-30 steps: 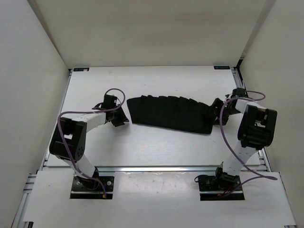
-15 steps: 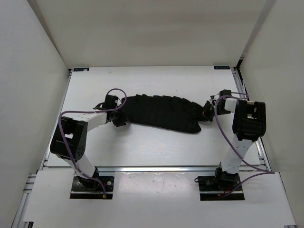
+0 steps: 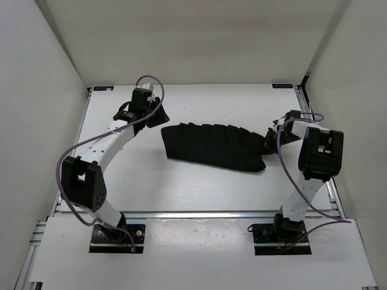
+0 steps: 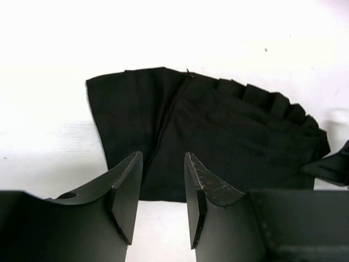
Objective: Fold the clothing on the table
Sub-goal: Fold the skirt
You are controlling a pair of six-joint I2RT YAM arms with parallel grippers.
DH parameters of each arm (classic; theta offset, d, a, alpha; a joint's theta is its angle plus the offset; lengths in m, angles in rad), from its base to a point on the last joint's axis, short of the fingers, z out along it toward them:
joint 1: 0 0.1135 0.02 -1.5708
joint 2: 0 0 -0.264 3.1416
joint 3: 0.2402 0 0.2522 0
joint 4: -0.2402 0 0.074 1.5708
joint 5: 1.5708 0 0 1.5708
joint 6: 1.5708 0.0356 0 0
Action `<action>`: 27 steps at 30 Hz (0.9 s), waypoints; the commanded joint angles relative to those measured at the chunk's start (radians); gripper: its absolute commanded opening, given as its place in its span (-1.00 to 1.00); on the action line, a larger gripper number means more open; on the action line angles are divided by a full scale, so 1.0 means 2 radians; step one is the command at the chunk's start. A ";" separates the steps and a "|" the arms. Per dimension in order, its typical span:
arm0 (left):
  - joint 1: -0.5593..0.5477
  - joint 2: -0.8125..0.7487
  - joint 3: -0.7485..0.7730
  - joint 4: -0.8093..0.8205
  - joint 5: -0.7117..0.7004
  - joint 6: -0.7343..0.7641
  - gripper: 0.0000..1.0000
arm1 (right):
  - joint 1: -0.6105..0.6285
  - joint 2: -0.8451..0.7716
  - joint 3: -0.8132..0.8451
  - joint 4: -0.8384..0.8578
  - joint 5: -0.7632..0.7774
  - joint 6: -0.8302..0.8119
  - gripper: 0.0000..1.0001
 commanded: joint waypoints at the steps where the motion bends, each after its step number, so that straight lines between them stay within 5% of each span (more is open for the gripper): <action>1: -0.007 -0.015 -0.024 -0.012 0.001 0.008 -0.05 | -0.001 -0.028 0.041 -0.067 0.053 -0.043 -0.99; 7: -0.021 -0.035 -0.114 0.037 0.015 -0.017 -0.05 | -0.027 -0.055 0.071 -0.121 0.172 -0.052 -1.00; 12: -0.030 -0.006 -0.157 0.086 0.018 -0.032 -0.05 | -0.032 -0.090 0.095 -0.126 0.190 -0.048 -0.99; 27: -0.092 0.156 -0.069 0.134 0.026 -0.090 -0.06 | 0.072 -0.136 0.157 -0.125 0.132 -0.023 -1.00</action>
